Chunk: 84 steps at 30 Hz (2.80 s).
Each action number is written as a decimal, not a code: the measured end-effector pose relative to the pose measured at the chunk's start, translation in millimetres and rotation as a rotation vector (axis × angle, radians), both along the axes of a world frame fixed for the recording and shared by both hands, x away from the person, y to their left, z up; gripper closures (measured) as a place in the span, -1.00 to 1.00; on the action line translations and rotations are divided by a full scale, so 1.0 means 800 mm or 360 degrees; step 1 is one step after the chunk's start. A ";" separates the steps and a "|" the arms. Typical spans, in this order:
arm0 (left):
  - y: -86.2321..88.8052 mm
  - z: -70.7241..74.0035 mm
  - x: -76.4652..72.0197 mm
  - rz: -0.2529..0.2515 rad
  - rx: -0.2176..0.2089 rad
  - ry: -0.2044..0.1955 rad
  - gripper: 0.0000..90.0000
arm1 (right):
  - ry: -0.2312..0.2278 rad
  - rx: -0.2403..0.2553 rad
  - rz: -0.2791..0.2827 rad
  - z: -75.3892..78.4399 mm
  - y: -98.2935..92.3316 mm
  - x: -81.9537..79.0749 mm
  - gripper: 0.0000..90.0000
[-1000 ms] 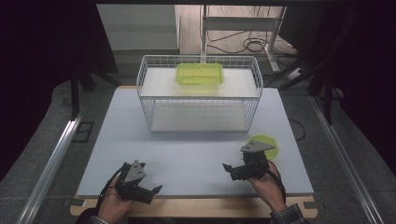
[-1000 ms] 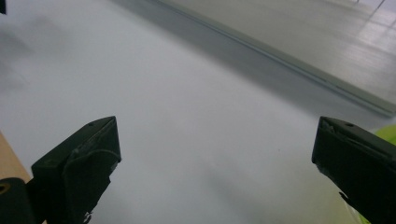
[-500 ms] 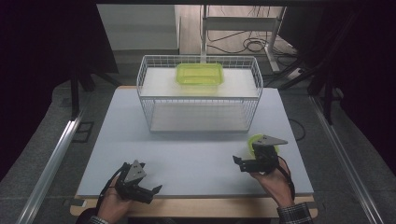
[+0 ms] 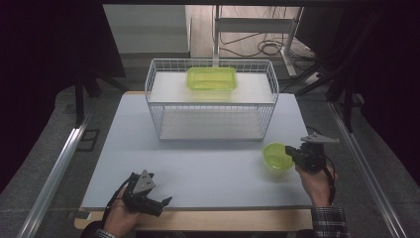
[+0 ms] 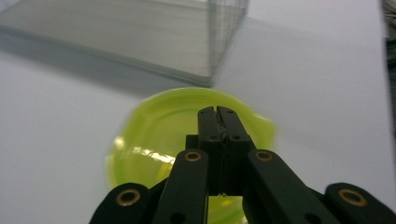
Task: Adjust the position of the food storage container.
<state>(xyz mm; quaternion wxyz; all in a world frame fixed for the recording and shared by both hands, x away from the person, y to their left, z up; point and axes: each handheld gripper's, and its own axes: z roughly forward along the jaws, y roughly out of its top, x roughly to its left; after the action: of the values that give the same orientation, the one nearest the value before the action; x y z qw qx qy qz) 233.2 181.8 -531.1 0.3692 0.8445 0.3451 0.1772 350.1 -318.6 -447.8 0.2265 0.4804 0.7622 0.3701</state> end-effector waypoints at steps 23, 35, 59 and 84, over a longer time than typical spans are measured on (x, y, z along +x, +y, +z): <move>-0.003 -0.003 0.001 -0.0004 0.0039 0.0012 -0.99 | 0.0089 -0.0069 -0.0147 -0.035 -0.028 0.024 0.98; -0.004 -0.003 0.001 -0.0009 0.0046 0.0013 -0.99 | 0.0153 -0.0034 -0.0060 -0.038 0.000 0.015 0.98; -0.004 -0.004 0.001 -0.0009 0.0054 0.0018 -0.99 | 0.0312 -0.0013 0.0105 -0.057 0.025 -0.001 0.98; -0.006 -0.004 0.001 -0.0013 0.0075 0.0022 -0.98 | 0.0362 0.0042 0.0362 -0.069 0.093 -0.005 0.98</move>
<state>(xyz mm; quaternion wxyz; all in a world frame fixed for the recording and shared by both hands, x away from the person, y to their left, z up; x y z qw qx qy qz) 234.1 177.4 -534.6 0.3477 0.8556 0.3399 0.1778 346.2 -244.4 -503.2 0.0889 0.4328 0.8274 0.3466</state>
